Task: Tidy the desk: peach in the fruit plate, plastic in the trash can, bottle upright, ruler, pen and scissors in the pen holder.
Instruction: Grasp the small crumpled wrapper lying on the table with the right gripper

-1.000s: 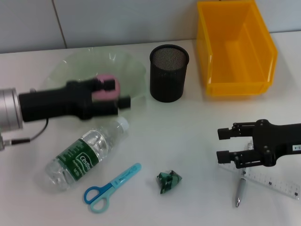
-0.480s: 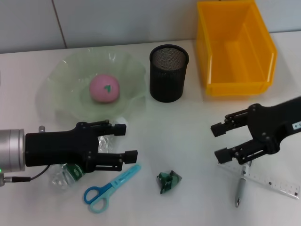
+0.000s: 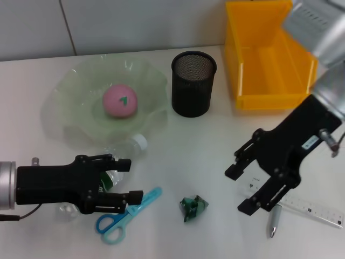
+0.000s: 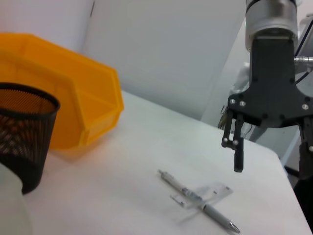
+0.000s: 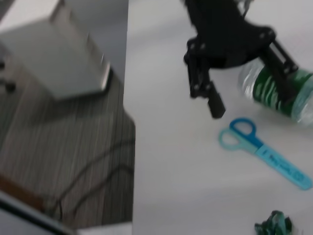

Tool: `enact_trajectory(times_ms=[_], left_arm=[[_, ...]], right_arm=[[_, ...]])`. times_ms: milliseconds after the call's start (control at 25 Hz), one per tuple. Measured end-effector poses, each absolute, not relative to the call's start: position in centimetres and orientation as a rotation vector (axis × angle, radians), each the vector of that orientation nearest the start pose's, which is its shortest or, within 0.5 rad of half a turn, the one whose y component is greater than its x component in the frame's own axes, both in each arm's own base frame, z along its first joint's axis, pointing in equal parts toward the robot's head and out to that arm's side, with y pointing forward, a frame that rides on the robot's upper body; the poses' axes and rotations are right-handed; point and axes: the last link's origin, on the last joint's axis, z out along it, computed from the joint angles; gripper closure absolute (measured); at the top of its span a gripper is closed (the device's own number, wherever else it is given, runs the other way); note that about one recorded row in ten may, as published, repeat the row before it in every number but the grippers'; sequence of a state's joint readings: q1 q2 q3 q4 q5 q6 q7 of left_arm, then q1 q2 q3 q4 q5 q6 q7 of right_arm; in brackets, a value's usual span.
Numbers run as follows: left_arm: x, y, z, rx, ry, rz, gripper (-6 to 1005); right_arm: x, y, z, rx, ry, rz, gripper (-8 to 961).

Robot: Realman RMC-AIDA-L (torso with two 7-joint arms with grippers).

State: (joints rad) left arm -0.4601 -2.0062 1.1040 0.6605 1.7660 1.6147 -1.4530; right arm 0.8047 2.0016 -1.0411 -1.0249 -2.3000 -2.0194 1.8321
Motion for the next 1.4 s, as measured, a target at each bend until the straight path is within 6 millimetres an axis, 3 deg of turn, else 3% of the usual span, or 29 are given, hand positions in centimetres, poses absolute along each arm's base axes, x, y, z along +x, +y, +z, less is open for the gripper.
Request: enact_trajectory(times_ms=[320,760,1120,1400], left_arm=[[-26.0,29.8,-0.6,-2.934,-0.618,-0.709,135],[-25.8,29.8,0.0,-2.916,-0.617,-0.767,135],[-25.6,29.8,0.1,-2.905,-0.617,-0.798,134],[-25.6,29.7,-0.1,-2.909,-0.621,-0.799,135]], right_arm=[[14.8,33.9,-0.2,-3.369,0.159,-0.438,192],[15.9,34.5,-3.0,-3.336,0.09,-0.365,192],[16.9,34.8,-5.3,-3.302,0.019,-0.439,191],[16.9,34.9,-6.1,-3.296,-0.018,-0.407,191]])
